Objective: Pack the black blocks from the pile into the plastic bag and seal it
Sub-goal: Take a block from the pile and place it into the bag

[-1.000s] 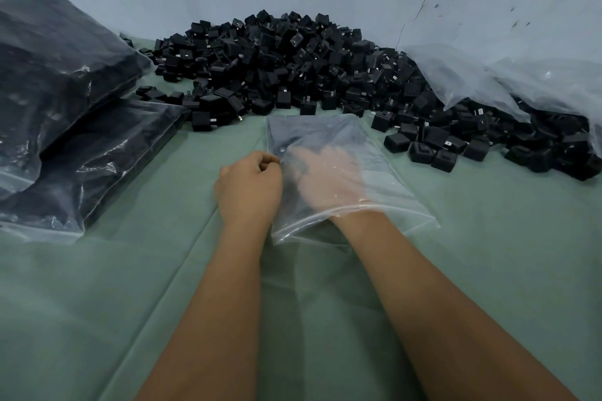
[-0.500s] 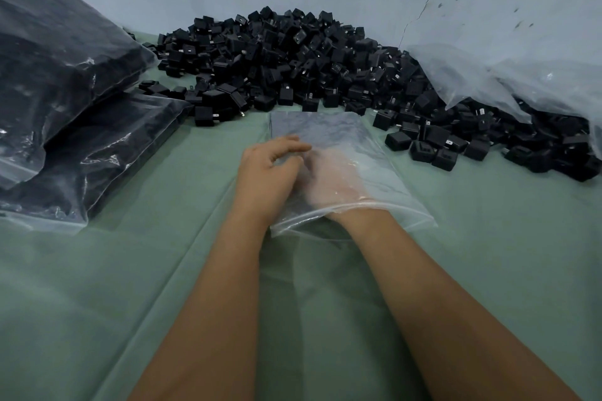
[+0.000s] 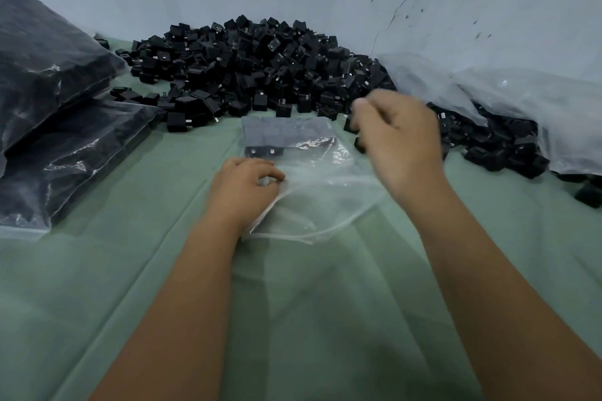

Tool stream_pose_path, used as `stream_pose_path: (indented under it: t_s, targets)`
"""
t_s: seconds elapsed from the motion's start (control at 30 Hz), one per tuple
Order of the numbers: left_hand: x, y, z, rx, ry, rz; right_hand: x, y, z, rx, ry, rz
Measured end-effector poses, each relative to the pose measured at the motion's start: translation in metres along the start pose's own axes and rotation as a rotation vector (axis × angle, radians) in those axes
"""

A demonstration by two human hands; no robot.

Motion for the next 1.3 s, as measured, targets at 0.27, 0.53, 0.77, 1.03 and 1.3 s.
stream_pose_path:
  t_s: [0.27, 0.53, 0.77, 1.03, 1.3]
  targets:
    - [-0.002, 0.007, -0.004, -0.02, -0.036, 0.007, -0.058, 0.175, 0.002, -0.575, -0.307, -0.426]
    - [-0.004, 0.031, -0.014, -0.113, -0.046, 0.004, -0.05, 0.157, -0.022, -0.489, -0.111, -0.256]
    - [-0.016, 0.07, -0.025, -0.119, -0.23, -0.371, -0.027, 0.151, -0.051, -0.588, 0.093, 0.033]
    - [-0.064, 0.066, -0.043, -0.079, -0.501, -0.208, 0.008, 0.071, -0.078, -0.32, 0.44, 0.122]
    - [-0.034, 0.063, -0.038, -0.024, -0.307, -0.396, -0.054, -0.008, -0.086, 0.06, 0.012, 0.088]
Point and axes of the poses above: each hand's wrist, its own z-axis towards the middle knuckle, its own x-axis out of the back of the hand, y = z × x, the point moved 9 cm from there along z, towards the middle knuckle, and after that the axes turned 15 degrees about -z, right-handed, at the moved point
